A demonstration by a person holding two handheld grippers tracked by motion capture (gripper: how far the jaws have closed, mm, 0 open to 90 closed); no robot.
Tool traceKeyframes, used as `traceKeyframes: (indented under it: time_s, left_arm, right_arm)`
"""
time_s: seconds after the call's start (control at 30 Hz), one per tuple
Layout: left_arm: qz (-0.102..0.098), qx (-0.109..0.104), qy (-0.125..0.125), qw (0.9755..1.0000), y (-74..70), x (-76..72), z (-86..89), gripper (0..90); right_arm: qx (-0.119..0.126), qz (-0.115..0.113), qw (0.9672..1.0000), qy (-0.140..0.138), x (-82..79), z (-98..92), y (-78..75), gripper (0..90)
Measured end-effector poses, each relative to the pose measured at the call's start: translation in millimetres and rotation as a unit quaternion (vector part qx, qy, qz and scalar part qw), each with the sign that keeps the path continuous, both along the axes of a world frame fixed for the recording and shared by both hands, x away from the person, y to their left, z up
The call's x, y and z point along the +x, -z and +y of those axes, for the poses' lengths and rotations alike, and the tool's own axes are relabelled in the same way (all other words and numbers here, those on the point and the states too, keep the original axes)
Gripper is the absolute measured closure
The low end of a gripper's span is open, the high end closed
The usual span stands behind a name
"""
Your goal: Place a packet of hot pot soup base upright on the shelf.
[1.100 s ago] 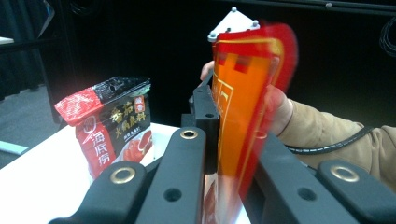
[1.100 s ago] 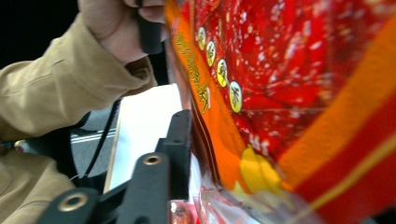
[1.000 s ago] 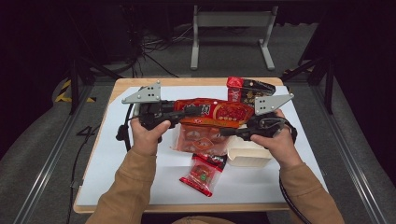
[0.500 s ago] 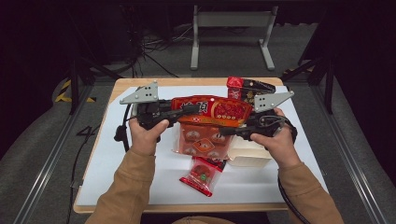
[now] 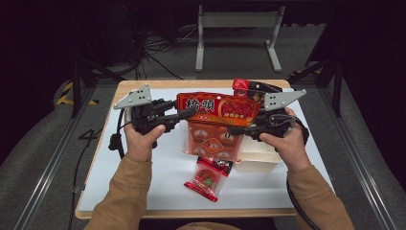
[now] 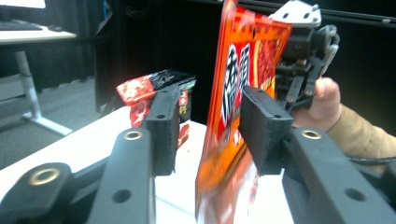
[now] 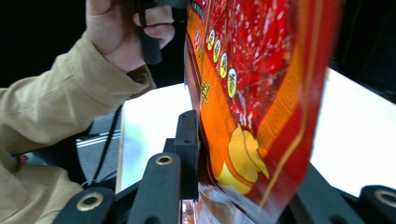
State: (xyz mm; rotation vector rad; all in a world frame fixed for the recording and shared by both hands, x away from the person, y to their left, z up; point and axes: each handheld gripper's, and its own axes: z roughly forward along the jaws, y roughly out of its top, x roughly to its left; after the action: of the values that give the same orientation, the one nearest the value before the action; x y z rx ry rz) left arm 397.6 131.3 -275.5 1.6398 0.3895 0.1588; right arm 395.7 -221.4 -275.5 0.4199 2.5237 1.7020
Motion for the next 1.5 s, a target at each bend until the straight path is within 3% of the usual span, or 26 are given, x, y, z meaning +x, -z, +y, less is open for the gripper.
traceKeyframes:
  time_s: [0.2, 0.47, 0.9, 1.2, 1.5]
  left_arm:
    - [0.001, 0.010, -0.015, 0.9998, 3.7, 0.2, 10.9, 52.8]
    - [0.016, 0.022, -0.038, 0.9989, 16.0, 4.4, 23.3, 50.0]
    - [0.037, 0.053, -0.078, 0.9948, 44.8, 8.9, 46.2, 45.7]
    - [0.048, 0.053, -0.093, 0.9930, 59.9, 7.7, 57.4, 44.6]
    - [0.049, 0.059, -0.100, 0.9921, 61.0, 7.0, 59.0, 43.8]
  right_arm:
    - [0.003, 0.000, 0.9998, 0.021, 3.9, -9.9, -6.3, 72.1]
    - [0.009, -0.013, 0.9991, 0.040, 4.9, -20.3, -17.4, 72.1]
    - [0.003, -0.038, 0.9958, 0.083, 10.7, -43.2, -36.3, 72.1]
    - [0.005, -0.046, 0.9927, 0.112, 9.6, -59.3, -36.4, 72.1]
    - [0.009, -0.051, 0.9883, 0.144, 7.6, -76.9, -32.9, 72.1]
